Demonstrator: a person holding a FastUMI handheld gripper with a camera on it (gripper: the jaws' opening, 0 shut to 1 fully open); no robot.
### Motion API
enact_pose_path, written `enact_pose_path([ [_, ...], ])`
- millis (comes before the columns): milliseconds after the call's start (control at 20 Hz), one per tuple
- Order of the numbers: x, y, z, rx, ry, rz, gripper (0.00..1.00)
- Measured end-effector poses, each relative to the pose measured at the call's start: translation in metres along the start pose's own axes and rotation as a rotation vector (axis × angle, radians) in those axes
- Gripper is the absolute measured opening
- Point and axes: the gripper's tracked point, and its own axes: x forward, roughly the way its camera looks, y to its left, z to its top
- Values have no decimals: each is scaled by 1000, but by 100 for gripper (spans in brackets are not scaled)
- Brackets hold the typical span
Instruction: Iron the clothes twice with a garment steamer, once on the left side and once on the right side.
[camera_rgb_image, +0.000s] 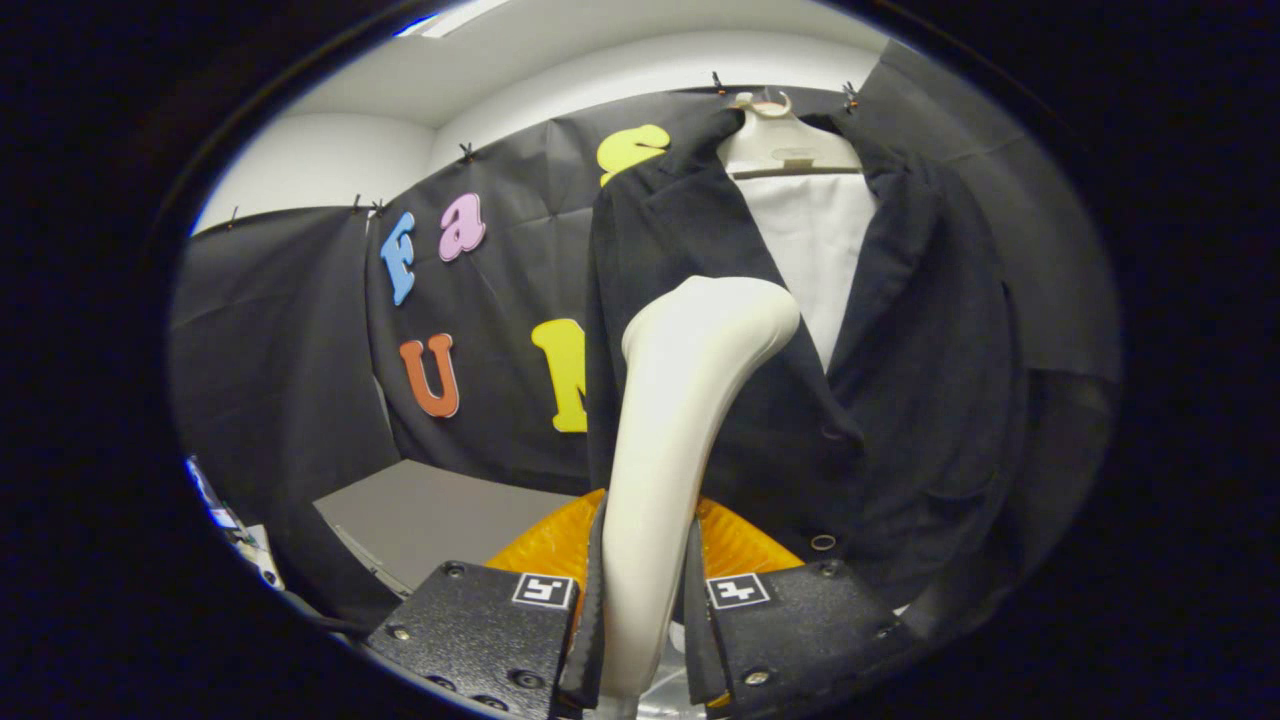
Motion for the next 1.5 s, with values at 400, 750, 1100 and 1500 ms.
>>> enact_pose_path([
  [400,4,-16,-75,68,103,-63,35],
  [750,8,-27,-129,109,189,-98,35],
  [1100,11,-41,-190,157,296,-142,35],
  [1500,5,-57,-247,214,385,-205,35],
])
